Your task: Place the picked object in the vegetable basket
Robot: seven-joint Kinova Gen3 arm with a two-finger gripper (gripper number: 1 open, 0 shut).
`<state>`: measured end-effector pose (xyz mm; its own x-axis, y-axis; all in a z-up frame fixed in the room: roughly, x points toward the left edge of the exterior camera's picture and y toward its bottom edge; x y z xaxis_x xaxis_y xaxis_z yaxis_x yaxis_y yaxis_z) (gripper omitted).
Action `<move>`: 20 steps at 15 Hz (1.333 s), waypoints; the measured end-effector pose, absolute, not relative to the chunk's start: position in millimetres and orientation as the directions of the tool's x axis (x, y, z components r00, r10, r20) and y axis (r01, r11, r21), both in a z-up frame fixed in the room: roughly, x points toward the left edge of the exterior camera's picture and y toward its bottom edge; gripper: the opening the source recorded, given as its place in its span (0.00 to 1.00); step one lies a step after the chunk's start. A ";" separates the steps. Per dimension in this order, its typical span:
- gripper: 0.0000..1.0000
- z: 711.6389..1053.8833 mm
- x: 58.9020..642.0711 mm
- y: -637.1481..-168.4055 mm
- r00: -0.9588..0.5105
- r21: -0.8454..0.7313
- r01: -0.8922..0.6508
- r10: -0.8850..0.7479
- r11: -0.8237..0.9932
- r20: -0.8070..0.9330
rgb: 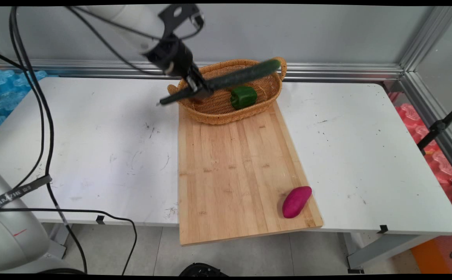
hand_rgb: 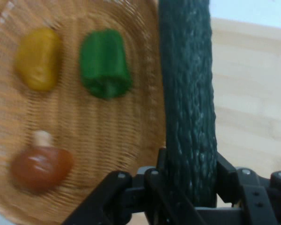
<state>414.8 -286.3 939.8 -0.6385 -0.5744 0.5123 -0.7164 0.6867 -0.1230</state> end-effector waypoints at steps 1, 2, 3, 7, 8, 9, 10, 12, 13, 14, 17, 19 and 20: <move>0.00 944.0 416.4 -290.4 -0.637 -0.130 -0.719 -0.572 0.683 0.517; 0.00 949.7 419.0 -297.7 -0.634 -0.143 -0.724 -0.568 0.675 0.526; 0.00 952.9 420.6 -303.0 -0.631 -0.151 -0.727 -0.565 0.670 0.531; 0.00 960.0 427.7 -336.4 -0.617 -0.188 -0.746 -0.557 0.638 0.556; 0.00 958.2 429.0 -346.5 -0.612 -0.194 -0.752 -0.558 0.630 0.560; 0.00 955.0 429.5 -356.0 -0.609 -0.200 -0.755 -0.557 0.624 0.564; 0.00 950.9 429.6 -363.7 -0.608 -0.203 -0.757 -0.557 0.621 0.566; 0.00 941.3 429.2 -375.8 -0.607 -0.204 -0.759 -0.558 0.619 0.566; 0.00 931.8 428.1 -384.8 -0.608 -0.203 -0.758 -0.559 0.620 0.564; 0.00 924.0 427.1 -391.7 -0.607 -0.201 -0.758 -0.560 0.620 0.564; 0.00 897.2 424.2 -410.3 -0.604 -0.188 -0.760 -0.569 0.622 0.558; 0.00 881.2 422.0 -418.2 -0.600 -0.175 -0.762 -0.578 0.624 0.553; 0.00 871.4 420.7 -422.5 -0.597 -0.167 -0.763 -0.584 0.624 0.550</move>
